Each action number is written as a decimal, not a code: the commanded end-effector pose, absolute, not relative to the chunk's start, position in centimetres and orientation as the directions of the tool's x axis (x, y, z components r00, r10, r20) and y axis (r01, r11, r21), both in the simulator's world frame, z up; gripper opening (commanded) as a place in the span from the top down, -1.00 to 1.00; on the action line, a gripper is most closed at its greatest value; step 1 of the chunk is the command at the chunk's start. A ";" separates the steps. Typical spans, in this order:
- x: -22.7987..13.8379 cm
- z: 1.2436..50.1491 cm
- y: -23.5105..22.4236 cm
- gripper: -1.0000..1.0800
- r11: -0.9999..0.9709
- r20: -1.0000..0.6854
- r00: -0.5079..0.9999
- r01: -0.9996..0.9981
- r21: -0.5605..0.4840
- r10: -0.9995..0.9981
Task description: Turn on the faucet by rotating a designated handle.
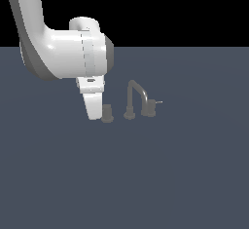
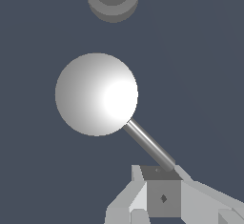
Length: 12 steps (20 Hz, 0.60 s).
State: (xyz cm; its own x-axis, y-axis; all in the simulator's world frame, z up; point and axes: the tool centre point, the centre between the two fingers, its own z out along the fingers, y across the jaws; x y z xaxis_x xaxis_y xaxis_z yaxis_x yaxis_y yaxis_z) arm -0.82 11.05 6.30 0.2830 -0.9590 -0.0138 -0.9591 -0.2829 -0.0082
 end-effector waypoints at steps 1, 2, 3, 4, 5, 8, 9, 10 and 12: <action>-1.0 6.3 7.5 1.00 -0.245 -0.002 0.245 -0.969 -0.001 -0.969; -1.1 6.3 6.9 1.00 -0.243 -0.001 0.243 -0.970 -0.001 -0.970; -1.3 6.4 6.3 1.00 -0.241 0.000 0.241 -0.971 0.000 -0.971; -1.3 6.4 6.3 1.00 -0.241 0.000 0.241 -0.971 0.000 -0.971; -1.5 6.3 9.9 1.00 -0.289 -0.015 0.289 -0.957 -0.005 -0.957; -0.7 6.3 7.6 1.00 -0.273 -0.010 0.273 -0.962 -0.003 -0.962; -0.5 6.3 6.9 1.00 -0.268 -0.008 0.268 -0.963 -0.003 -0.963; -0.2 6.3 6.1 1.00 -0.263 -0.007 0.263 -0.965 -0.002 -0.965; 0.3 6.3 4.6 1.00 -0.252 -0.003 0.252 -0.968 -0.001 -0.968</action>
